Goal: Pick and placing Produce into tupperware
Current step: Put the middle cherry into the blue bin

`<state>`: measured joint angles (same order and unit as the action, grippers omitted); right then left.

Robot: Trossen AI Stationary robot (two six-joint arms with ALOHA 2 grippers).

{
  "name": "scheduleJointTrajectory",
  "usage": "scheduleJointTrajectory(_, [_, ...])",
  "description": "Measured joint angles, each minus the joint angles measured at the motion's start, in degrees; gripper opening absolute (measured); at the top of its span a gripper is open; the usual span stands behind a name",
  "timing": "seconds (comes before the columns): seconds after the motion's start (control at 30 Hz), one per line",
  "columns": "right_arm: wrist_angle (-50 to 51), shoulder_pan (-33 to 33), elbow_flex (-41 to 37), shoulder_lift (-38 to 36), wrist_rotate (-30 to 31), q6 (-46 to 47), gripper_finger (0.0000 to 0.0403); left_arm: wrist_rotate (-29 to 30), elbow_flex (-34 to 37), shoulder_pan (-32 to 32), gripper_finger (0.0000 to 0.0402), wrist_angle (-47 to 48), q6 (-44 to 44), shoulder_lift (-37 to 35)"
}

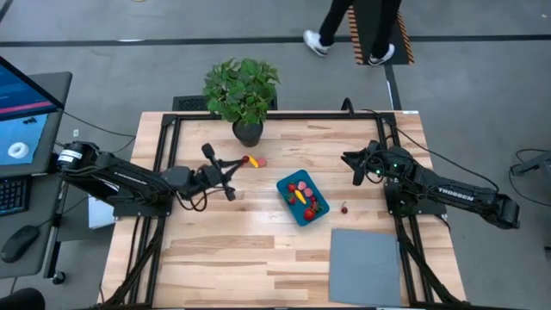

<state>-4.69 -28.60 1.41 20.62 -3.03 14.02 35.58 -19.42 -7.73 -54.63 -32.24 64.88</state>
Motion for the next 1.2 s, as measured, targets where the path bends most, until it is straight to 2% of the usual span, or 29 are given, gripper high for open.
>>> scheduleJointTrajectory(0.13, [0.0, 0.0, 0.0, 0.0, 0.0, 0.0, 0.0123, -5.3, -1.0, 0.2, 0.0000, 2.1, 21.5, 0.0])
scheduleJointTrajectory(0.27, [0.0, 0.0, 0.0, 0.0, 0.0, 0.0, 0.0123, -20.9, -1.7, 1.6, 0.0000, 3.5, 34.6, 0.0])
scheduleJointTrajectory(0.33, [0.0, 0.0, 0.0, 0.0, 0.0, 0.0, 0.0123, -26.3, -2.5, 2.1, 0.0000, 4.0, 41.1, 0.4])
scheduleJointTrajectory(0.5, [0.0, 0.0, 0.0, 0.0, 0.0, 0.0, 0.0123, -27.0, -5.4, 2.2, 0.0000, 5.4, 53.5, 3.8])
scheduleJointTrajectory(0.6, [0.0, 0.0, 0.0, 0.0, 0.0, 0.0, 0.0123, -27.3, -8.4, 2.8, 0.0000, 8.6, 59.5, 8.5])
scheduleJointTrajectory(0.8, [0.0, 0.0, 0.0, 0.0, 0.0, 0.0, 0.0123, -33.4, -16.9, 4.0, 0.0000, 10.1, 60.8, 19.2])
scheduleJointTrajectory(0.93, [0.0, 0.0, 0.0, 0.0, 0.0, 0.0, 0.0123, -34.9, -22.4, 4.4, 0.0000, 10.1, 59.5, 24.4])
scheduleJointTrajectory(1.03, [0.0, 0.0, 0.0, 0.0, 0.0, 0.0, 0.0123, -38.2, -25.7, 5.4, 0.0000, 10.7, 59.6, 27.2])
scheduleJointTrajectory(1.1, [0.0, 0.0, 0.0, 0.0, 0.0, 0.0, 0.0123, -39.9, -27.6, 6.5, 0.0000, 14.7, 59.7, 28.0])
scheduleJointTrajectory(1.2, [0.0, 0.0, 0.0, 0.0, 0.0, 0.0, 0.0123, -39.1, -29.9, 8.3, 0.0000, 27.1, 59.8, 28.1])
